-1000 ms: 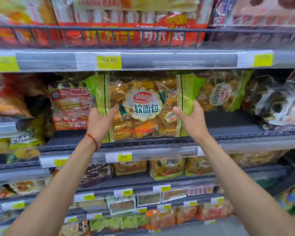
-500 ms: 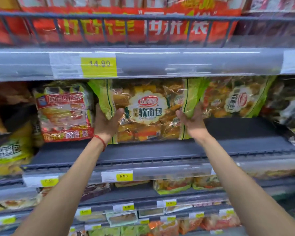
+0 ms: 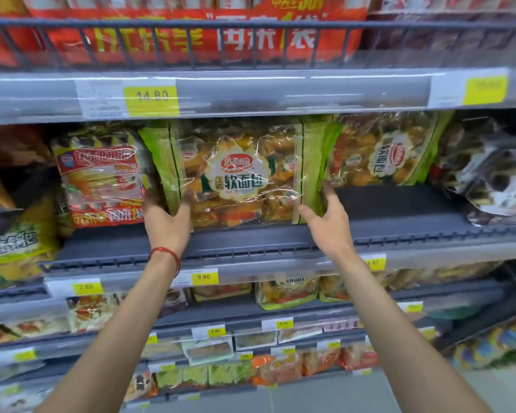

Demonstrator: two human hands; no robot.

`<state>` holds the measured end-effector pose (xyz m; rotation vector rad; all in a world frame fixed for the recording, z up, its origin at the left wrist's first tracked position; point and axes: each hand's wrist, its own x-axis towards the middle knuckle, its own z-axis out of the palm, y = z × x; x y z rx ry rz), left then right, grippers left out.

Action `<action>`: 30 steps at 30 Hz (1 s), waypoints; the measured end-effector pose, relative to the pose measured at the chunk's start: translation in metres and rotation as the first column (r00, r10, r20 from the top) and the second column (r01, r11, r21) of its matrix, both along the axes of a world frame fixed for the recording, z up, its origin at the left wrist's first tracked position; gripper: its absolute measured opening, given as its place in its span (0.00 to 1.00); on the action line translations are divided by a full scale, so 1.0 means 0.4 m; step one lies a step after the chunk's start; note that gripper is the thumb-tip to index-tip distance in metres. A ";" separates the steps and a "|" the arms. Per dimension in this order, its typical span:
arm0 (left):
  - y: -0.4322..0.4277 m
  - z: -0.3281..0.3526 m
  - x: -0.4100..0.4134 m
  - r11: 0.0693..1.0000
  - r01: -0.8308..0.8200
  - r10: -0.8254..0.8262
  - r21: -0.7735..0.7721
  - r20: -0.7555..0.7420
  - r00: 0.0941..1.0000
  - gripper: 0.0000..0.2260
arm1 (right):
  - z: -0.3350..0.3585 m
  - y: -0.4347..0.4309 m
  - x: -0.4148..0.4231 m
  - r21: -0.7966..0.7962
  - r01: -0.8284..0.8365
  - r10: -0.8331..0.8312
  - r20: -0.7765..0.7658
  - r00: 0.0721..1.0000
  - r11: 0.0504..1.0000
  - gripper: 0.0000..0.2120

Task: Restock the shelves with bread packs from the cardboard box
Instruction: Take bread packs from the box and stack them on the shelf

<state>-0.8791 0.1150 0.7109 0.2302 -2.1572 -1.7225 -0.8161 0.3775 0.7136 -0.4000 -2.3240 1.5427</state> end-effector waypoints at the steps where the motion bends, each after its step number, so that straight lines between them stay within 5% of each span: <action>1: 0.003 -0.002 0.022 1.000 -0.016 0.016 -0.024 0.006 1.000 0.22 | -0.003 -0.005 0.023 0.004 0.011 -0.011 -0.011 1.000 1.000 0.32; 5: -0.003 -0.013 0.109 1.000 0.023 -0.023 -0.007 0.016 1.000 0.25 | -0.004 -0.043 0.121 0.011 0.007 -0.006 -0.012 1.000 1.000 0.22; 11: -0.034 -0.044 0.242 0.951 0.296 -0.303 0.093 0.067 0.951 0.09 | -0.050 -0.139 0.287 -0.052 0.030 -0.032 -0.035 0.999 0.998 0.12; 18: -0.102 -0.175 0.361 0.683 0.720 -0.722 0.123 0.267 0.638 0.08 | -0.193 -0.329 0.498 -0.180 0.225 -0.235 -0.032 0.972 0.958 0.10; 30: -0.269 -0.417 0.711 0.234 0.954 -0.829 0.188 0.551 0.095 0.11 | -0.429 -0.765 1.033 -0.356 0.662 -0.588 0.304 0.749 0.660 0.13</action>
